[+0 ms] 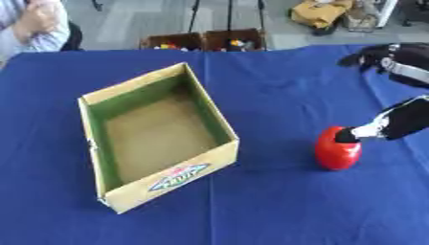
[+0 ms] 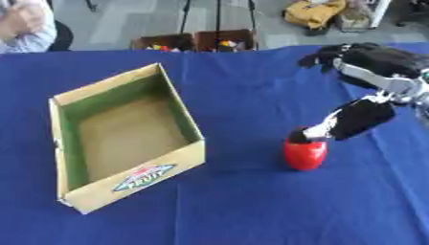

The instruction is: Pick up objects on the table and place them in the box.

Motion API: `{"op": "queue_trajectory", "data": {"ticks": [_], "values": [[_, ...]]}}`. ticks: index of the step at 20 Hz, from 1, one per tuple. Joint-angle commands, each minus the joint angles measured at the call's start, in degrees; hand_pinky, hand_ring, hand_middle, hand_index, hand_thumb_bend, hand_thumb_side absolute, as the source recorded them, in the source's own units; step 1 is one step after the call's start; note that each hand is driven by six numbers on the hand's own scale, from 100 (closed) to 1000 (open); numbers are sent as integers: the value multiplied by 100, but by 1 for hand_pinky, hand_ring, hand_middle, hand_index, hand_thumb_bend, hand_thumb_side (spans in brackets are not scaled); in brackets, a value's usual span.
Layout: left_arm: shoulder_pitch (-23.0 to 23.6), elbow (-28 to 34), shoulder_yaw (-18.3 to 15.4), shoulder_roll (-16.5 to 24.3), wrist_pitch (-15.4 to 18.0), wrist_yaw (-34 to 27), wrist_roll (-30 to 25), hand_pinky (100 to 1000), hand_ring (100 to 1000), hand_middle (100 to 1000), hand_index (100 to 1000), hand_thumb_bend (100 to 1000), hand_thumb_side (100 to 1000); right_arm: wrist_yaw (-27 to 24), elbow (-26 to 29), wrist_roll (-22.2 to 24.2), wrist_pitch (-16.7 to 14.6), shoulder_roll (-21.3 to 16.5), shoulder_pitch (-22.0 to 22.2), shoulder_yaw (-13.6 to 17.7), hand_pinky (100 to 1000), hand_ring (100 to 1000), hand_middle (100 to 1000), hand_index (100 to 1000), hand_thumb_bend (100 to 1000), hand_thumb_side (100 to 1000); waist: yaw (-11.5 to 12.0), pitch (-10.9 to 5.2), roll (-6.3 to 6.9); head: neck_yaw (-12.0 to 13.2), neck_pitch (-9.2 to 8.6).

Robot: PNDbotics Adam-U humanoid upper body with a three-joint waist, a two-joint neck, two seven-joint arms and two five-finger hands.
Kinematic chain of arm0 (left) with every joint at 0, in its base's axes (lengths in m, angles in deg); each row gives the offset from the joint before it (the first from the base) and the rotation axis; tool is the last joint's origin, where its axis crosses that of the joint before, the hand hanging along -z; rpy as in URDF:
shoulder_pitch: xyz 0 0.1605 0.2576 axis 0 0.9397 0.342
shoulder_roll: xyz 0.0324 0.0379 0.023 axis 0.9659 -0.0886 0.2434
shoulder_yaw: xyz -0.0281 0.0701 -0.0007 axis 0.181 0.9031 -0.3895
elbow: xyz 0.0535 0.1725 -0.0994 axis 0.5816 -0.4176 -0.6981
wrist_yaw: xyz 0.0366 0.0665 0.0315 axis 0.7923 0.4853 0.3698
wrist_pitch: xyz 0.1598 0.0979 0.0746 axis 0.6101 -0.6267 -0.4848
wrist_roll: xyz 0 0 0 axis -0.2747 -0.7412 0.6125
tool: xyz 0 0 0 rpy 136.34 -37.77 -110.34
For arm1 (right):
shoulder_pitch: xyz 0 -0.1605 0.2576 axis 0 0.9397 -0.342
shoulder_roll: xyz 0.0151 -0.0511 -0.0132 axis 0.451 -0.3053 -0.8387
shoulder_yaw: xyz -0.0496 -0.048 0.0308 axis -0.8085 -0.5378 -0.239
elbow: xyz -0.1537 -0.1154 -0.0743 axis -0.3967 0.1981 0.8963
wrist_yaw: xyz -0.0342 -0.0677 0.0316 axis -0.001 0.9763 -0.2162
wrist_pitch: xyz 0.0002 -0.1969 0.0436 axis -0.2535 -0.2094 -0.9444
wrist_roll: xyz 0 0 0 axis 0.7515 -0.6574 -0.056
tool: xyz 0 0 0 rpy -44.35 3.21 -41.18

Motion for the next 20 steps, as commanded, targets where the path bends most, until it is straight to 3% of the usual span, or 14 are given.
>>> {"op": "queue_trajectory", "data": {"ticks": [1,7,20], "values": [[-64,85,-38,124,-9,-9,-16,654,864,835,895,100,966,-272,101,262,62,-126,3,56,803,849,889,999,699,335,-5,-116,-72,-19,-70],[-67,85,-31,113,-12,-18,-23,653,865,836,895,100,966,-434,99,578,246,-77,40,-13,796,825,865,997,650,205,-3,-101,-69,-32,-74],[-65,85,-10,81,-24,-51,-53,650,866,834,894,100,966,-412,-590,661,433,214,-137,-408,802,852,862,975,625,212,49,-71,-45,-95,-79]]}}
